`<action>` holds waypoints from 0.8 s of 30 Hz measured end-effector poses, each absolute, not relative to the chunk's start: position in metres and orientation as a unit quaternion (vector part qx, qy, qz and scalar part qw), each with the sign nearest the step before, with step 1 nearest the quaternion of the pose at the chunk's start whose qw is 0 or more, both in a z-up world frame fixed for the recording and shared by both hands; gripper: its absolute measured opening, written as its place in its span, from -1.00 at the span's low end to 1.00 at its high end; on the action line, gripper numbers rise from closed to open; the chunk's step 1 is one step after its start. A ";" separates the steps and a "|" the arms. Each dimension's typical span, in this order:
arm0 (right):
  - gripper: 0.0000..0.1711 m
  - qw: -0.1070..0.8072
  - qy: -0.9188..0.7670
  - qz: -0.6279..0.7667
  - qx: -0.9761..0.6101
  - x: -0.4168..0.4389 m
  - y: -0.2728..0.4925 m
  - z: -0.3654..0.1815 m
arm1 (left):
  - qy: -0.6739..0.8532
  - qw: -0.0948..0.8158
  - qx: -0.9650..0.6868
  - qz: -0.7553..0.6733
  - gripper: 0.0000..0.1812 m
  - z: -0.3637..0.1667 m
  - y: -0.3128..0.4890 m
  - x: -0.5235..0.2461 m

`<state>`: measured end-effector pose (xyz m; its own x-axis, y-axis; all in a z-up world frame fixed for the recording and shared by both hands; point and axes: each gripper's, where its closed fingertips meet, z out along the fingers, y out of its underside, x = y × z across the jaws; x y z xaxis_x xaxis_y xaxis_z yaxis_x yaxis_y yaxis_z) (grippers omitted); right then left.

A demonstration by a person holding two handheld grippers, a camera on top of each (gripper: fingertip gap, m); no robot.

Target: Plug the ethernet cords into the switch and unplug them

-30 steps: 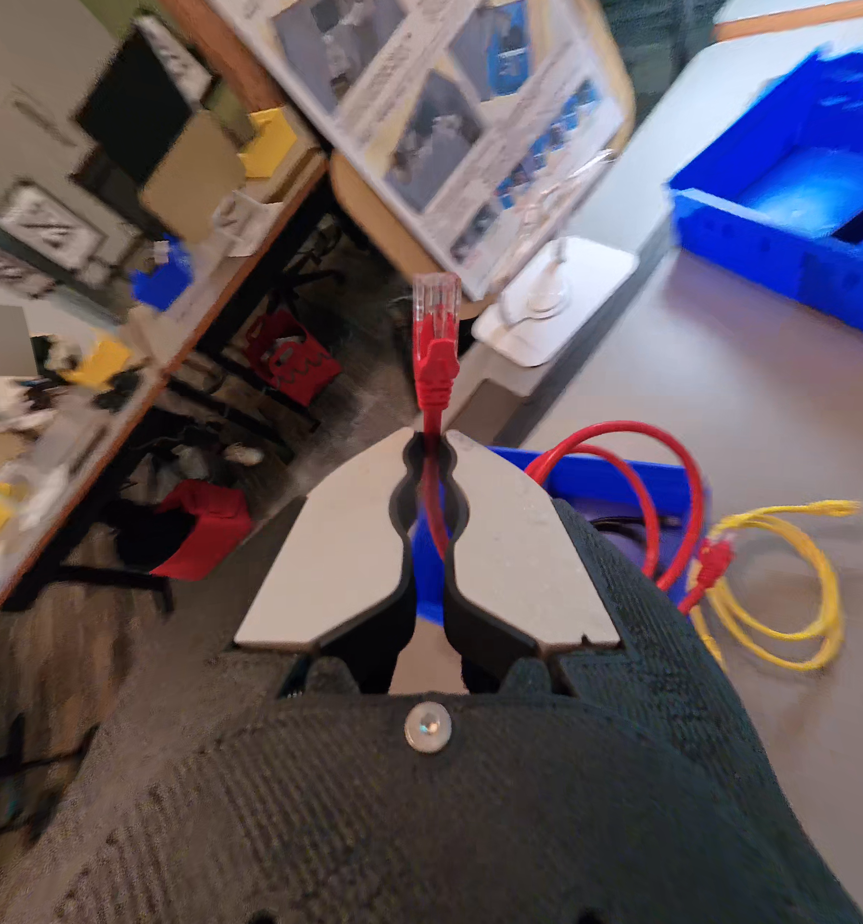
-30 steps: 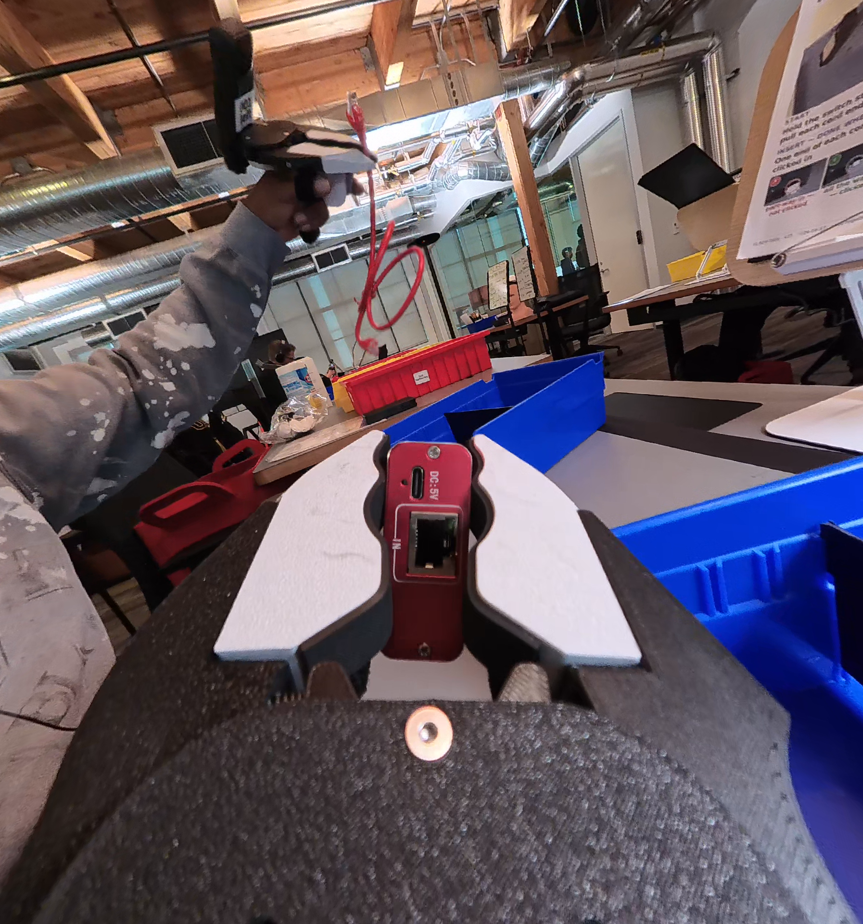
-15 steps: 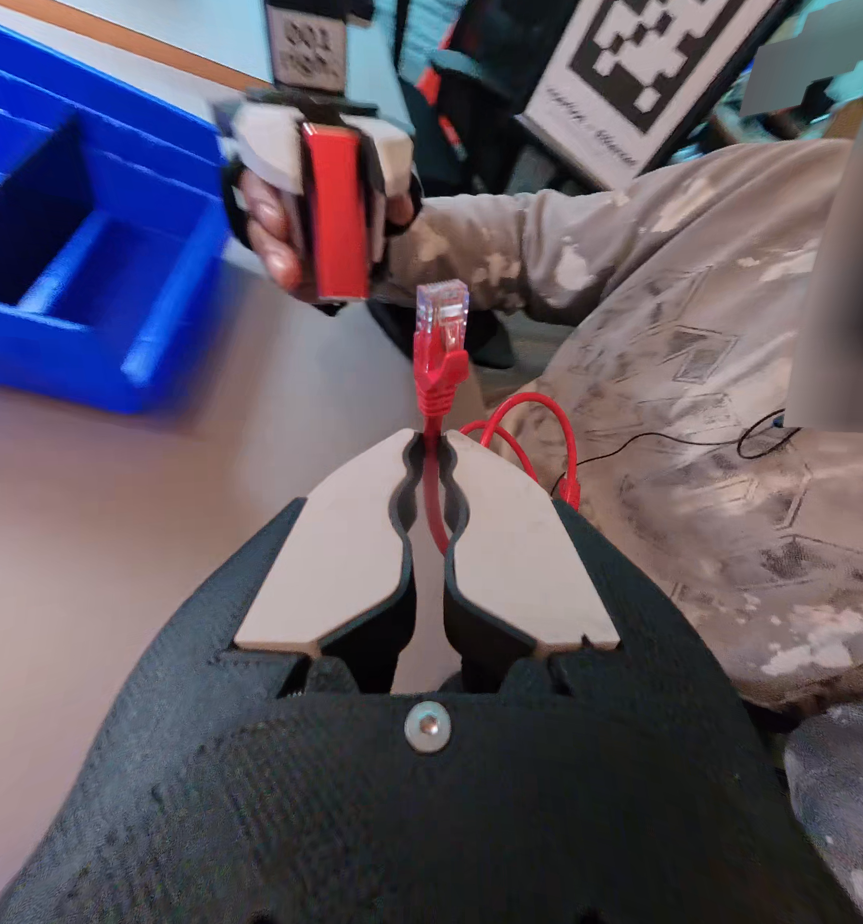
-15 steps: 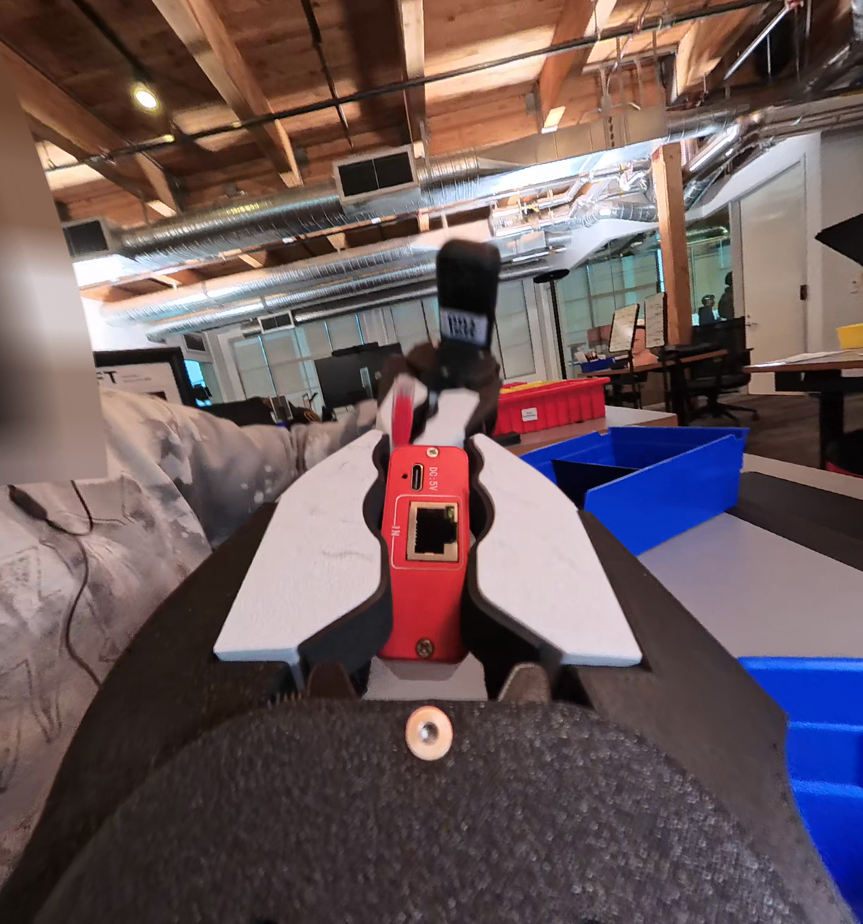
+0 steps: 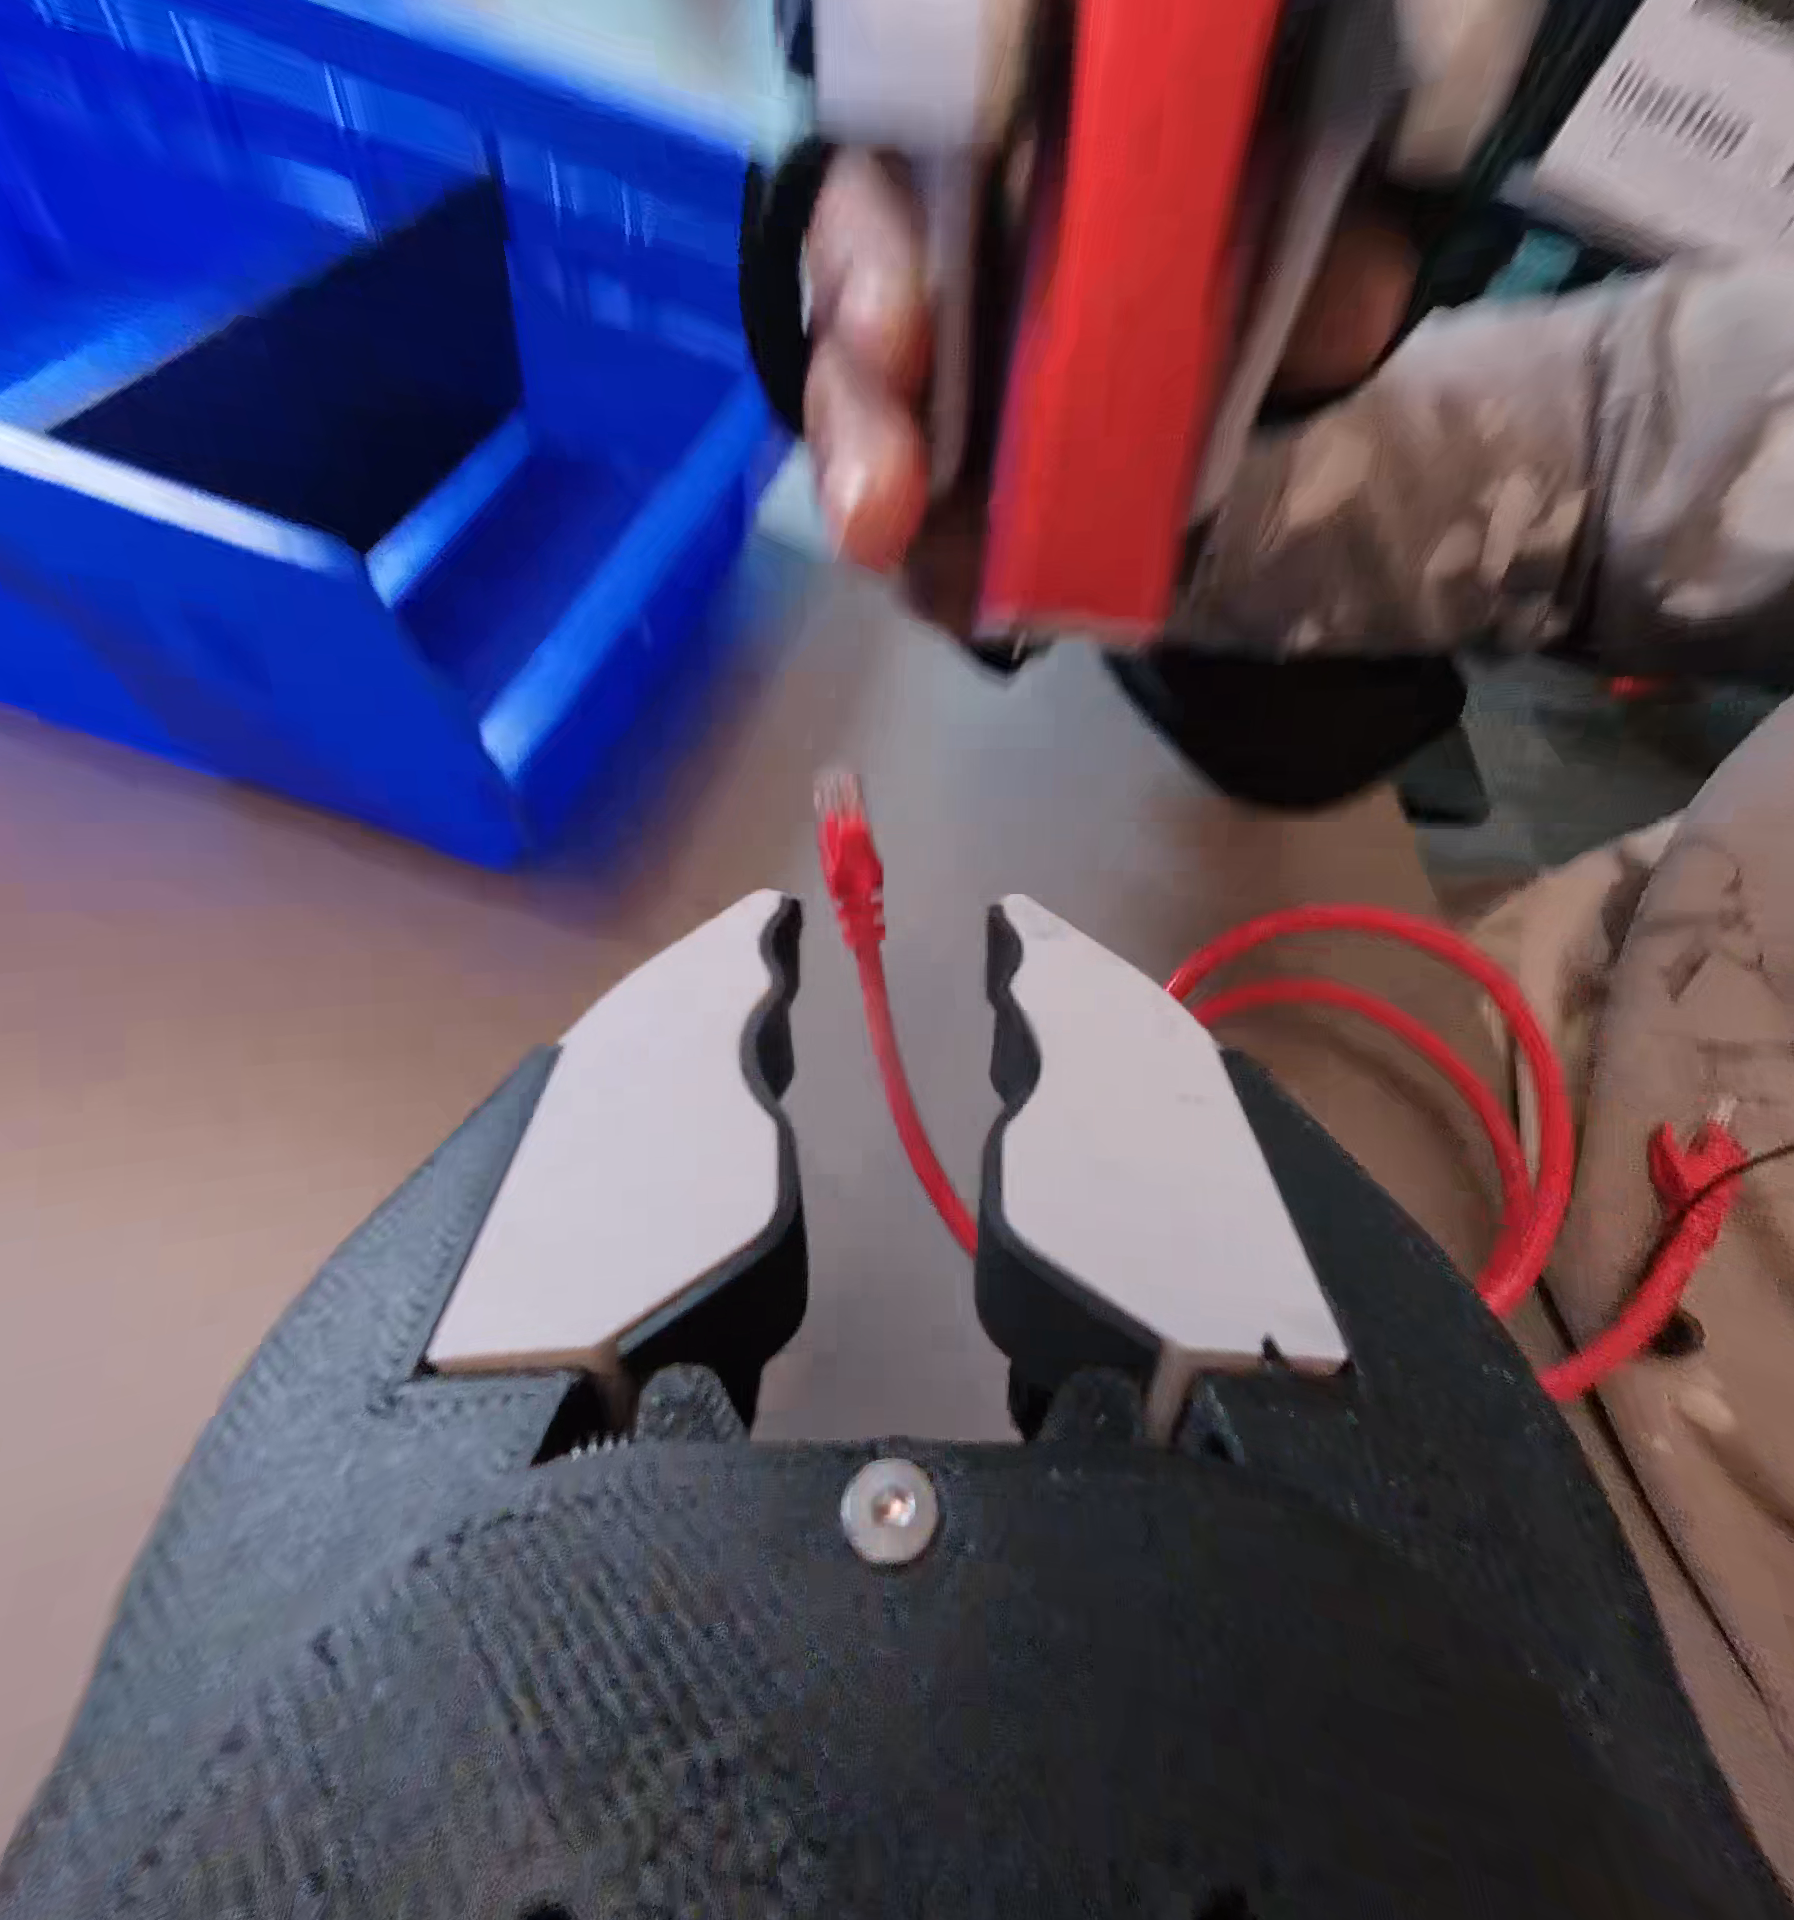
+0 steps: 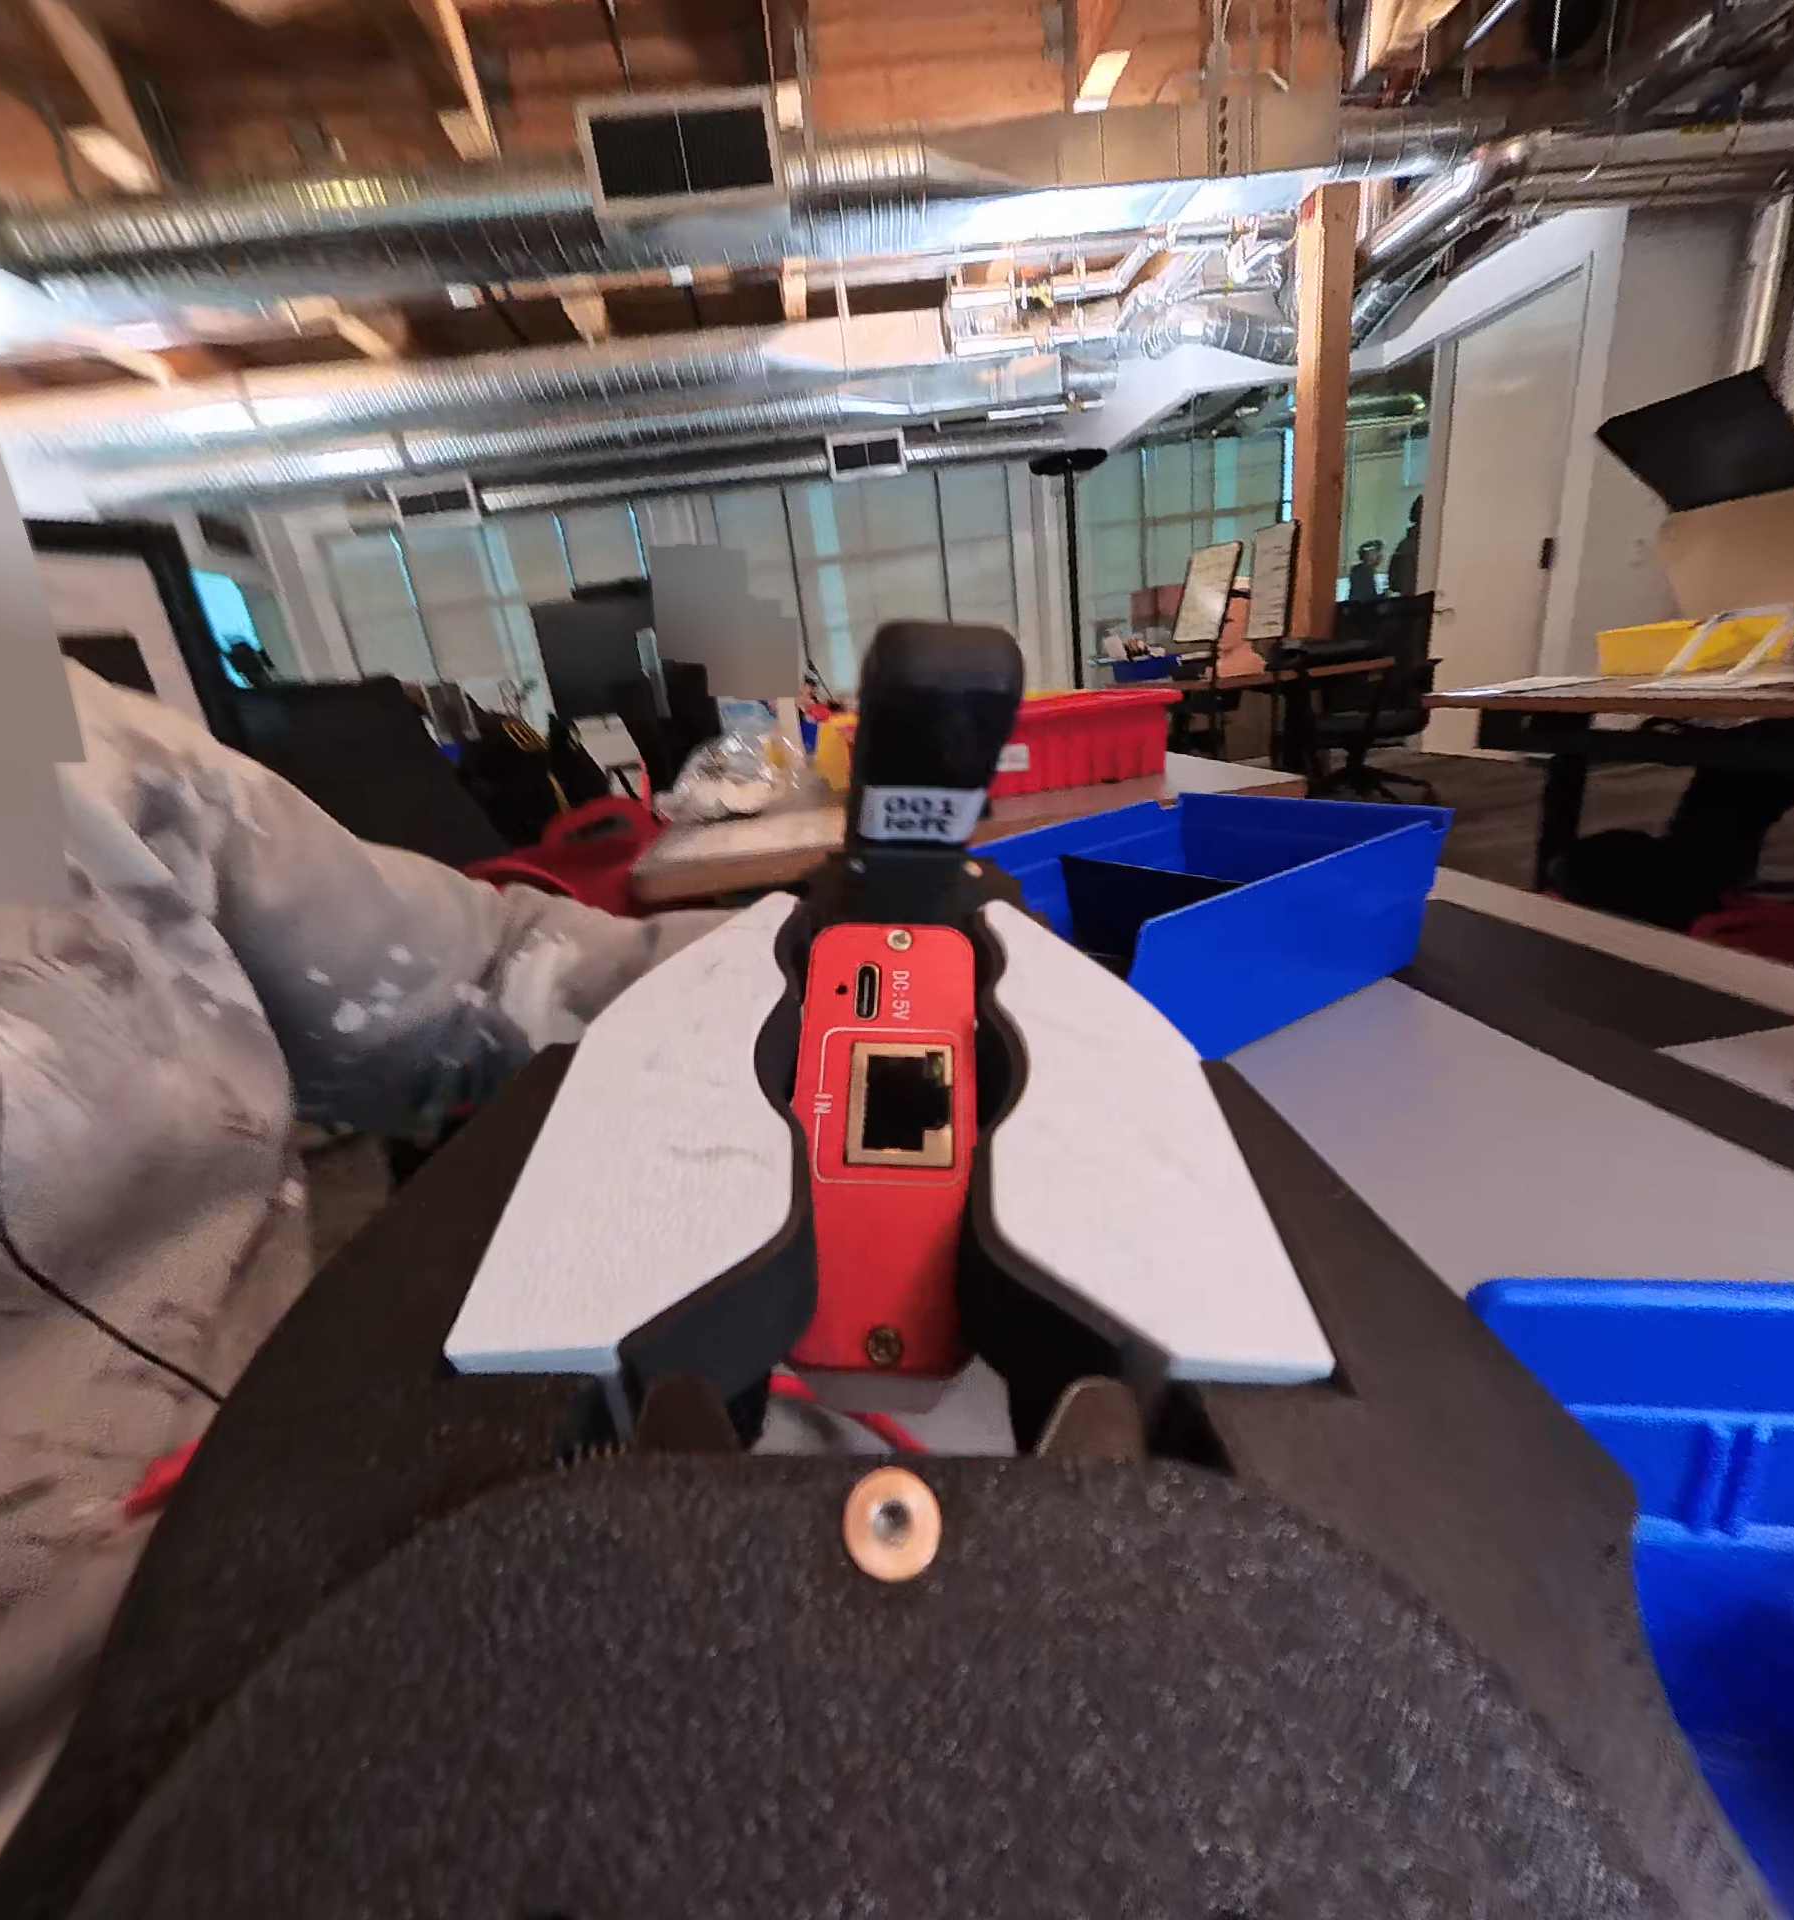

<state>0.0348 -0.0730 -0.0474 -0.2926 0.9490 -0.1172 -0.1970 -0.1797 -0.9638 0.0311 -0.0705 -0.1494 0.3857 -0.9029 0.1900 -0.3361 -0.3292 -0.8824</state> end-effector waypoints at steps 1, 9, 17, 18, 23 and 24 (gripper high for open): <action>-0.67 0.453 -0.482 0.636 -0.398 0.031 -0.078 -0.049 | 0.424 0.425 -0.714 -0.360 -0.57 -0.139 -0.073 0.035; -0.67 0.517 -0.560 0.538 -0.361 0.015 -0.107 -0.055 | 0.469 0.530 -0.635 -0.309 -0.67 -0.113 -0.086 0.048; -0.65 0.483 -0.695 0.361 -0.391 0.013 -0.096 -0.113 | 0.566 0.482 -0.649 -0.161 -0.70 -0.124 -0.092 0.017; -0.64 0.479 -0.703 0.355 -0.389 0.012 -0.097 -0.118 | 0.574 0.466 -0.655 -0.158 -0.70 -0.126 -0.095 0.016; -0.67 0.467 -0.705 0.371 -0.383 0.006 -0.105 -0.122 | 0.582 0.453 -0.659 -0.147 -0.70 -0.132 -0.098 0.012; -0.67 0.464 -0.690 0.399 -0.386 0.007 -0.106 -0.115 | 0.566 0.468 -0.656 -0.175 -0.70 -0.125 -0.098 0.013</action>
<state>0.0070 -0.1059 -0.1147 -0.2719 0.9032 0.3321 0.1623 0.3832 -0.9093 0.0134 -0.0981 -0.1254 0.2974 -0.9061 -0.3009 -0.5793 0.0793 -0.8112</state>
